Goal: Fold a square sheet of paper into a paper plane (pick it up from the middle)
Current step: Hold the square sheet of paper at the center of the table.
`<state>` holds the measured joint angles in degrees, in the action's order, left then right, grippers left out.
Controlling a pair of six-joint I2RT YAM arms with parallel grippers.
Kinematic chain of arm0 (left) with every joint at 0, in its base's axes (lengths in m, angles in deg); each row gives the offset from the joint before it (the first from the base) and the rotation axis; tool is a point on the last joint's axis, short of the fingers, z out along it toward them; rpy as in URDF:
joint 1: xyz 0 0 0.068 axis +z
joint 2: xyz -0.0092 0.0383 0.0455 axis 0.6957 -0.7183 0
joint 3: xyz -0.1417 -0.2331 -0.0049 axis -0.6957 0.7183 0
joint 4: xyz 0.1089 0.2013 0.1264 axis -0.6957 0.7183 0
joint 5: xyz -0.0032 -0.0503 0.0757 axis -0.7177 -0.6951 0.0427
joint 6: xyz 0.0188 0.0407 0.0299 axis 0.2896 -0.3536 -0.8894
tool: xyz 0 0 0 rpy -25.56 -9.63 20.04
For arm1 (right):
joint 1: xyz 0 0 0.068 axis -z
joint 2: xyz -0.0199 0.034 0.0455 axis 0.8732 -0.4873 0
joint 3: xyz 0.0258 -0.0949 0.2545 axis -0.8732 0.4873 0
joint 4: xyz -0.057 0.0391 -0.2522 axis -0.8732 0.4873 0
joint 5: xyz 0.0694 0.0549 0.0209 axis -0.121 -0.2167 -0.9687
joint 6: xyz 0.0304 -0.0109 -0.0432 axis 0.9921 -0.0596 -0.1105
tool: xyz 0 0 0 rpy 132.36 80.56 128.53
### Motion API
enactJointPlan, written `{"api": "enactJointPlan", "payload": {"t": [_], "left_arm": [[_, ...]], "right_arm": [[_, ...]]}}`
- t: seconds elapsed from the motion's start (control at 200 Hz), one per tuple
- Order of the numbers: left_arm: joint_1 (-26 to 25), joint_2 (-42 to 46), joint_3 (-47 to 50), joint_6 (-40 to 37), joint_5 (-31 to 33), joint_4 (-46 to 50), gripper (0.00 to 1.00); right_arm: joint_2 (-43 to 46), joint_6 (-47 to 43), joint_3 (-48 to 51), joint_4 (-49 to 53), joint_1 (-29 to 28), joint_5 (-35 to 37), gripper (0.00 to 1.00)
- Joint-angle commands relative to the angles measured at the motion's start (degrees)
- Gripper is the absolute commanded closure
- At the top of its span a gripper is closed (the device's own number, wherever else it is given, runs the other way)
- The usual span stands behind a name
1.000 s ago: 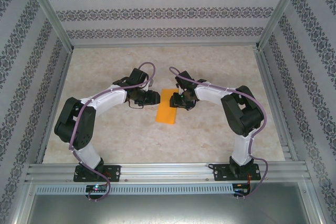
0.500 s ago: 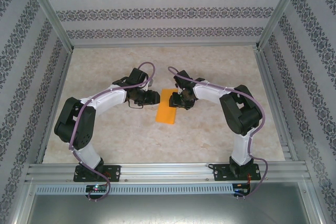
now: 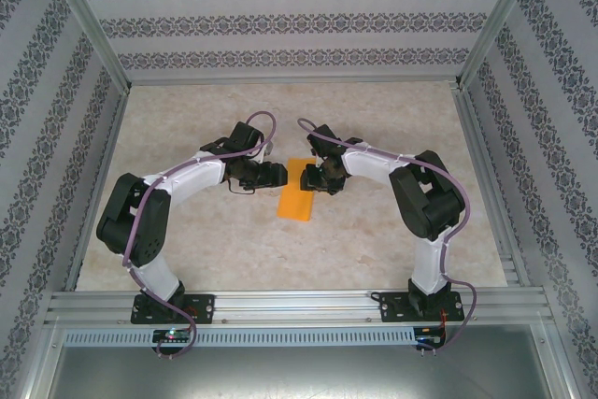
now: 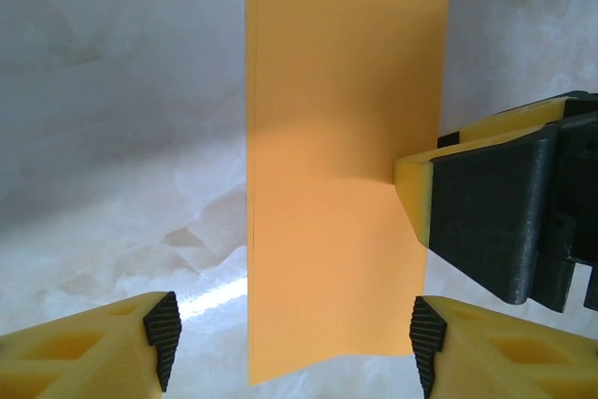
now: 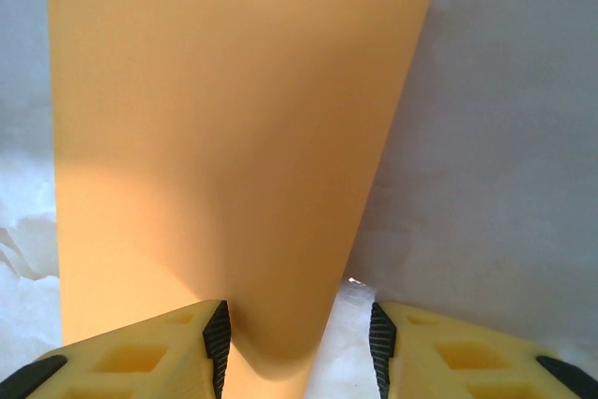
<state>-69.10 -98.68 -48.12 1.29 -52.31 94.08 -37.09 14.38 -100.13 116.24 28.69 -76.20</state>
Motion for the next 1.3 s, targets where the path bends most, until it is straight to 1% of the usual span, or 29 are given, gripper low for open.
{"api": "enactJointPlan", "payload": {"t": [0.0, 0.105, 0.36, 0.515, 0.635, 0.899, 1.294], "left_arm": [[0.4, 2.1, 0.6, 0.3, 0.2, 2.4, 0.27], [0.5, 2.6, 0.9, 0.3, 0.8, 2.8, 0.24], [0.6, 3.9, 1.3, -0.1, 3.1, 4.2, 0.21], [0.6, 4.8, 1.3, -1.1, 5.0, 5.7, 0.17], [0.8, 6.1, 1.5, -2.2, 6.5, 7.3, 0.10], [2.1, 8.7, 3.0, -2.6, 7.1, 8.1, 0.09], [4.7, 11.1, 5.8, -1.7, 7.3, 7.5, 0.09]], "right_arm": [[-2.6, 0.0, -0.9, -1.7, -1.0, 1.4, 0.54], [-3.1, -0.2, -1.4, -1.2, -1.2, 1.4, 0.53], [-3.6, -0.9, -2.2, -0.6, -1.4, 1.8, 0.52], [-3.8, -0.7, -2.2, -0.6, -1.6, 2.3, 0.52], [-4.3, -0.9, -2.8, -0.2, -1.8, 2.4, 0.52], [-4.6, -0.5, -3.2, 0.2, -1.7, 2.8, 0.52], [-5.1, -0.7, -3.7, 1.0, -1.9, 3.1, 0.51]]}}
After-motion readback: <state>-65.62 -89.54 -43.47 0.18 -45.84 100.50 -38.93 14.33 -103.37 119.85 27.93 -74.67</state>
